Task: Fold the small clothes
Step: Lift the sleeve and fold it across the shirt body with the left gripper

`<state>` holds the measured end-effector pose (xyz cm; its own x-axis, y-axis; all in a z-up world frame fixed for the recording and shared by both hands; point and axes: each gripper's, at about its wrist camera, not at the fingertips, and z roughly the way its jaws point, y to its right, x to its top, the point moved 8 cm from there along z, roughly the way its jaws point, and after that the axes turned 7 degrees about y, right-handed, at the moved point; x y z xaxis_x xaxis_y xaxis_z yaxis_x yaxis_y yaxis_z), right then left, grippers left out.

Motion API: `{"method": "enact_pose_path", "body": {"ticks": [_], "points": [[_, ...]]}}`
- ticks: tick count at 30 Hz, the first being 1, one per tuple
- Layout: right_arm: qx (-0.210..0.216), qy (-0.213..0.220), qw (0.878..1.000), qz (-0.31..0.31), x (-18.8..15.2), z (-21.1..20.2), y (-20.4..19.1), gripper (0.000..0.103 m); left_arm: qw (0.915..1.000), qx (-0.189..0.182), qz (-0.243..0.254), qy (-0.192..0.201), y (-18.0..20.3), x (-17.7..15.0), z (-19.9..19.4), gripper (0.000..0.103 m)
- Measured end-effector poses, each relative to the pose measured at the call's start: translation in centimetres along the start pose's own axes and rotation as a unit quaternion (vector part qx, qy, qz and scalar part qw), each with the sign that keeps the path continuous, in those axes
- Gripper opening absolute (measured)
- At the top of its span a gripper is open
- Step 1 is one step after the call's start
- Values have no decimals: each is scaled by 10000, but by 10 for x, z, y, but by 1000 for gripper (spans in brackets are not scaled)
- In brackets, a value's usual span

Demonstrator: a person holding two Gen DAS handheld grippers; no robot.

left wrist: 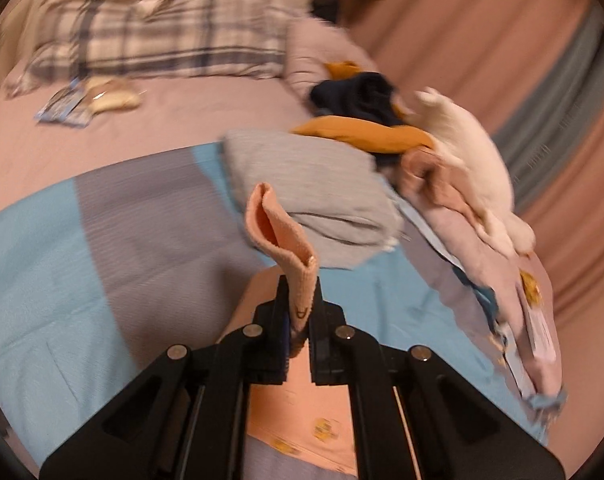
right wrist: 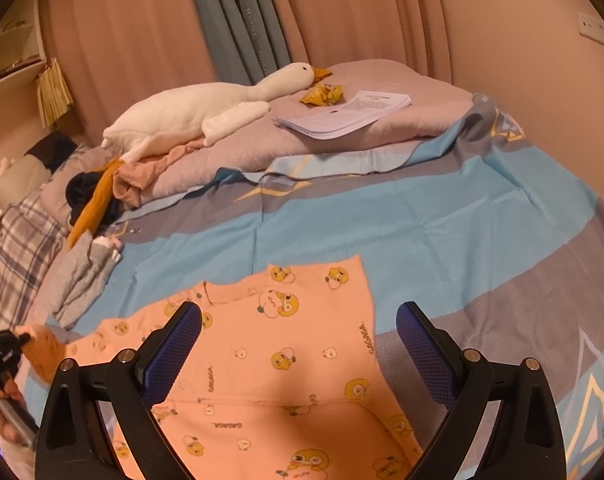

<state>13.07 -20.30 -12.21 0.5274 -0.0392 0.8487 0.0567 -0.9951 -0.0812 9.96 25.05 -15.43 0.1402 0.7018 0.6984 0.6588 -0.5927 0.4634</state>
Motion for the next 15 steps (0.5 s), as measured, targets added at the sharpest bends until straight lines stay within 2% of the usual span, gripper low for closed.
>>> {"method": "enact_pose_path", "body": {"ticks": [3, 8, 15], "points": [[7, 22, 10000, 29, 1, -1, 1, 97, 9990, -297, 337, -4, 29, -12, -10, 6], [7, 21, 10000, 26, 1, -1, 1, 97, 9923, -819, 910, -170, 76, -40, -22, 6], [11, -2, 10000, 35, 0, 0, 2, 97, 9735, -1339, 1753, -600, 132, -98, -28, 6]]}}
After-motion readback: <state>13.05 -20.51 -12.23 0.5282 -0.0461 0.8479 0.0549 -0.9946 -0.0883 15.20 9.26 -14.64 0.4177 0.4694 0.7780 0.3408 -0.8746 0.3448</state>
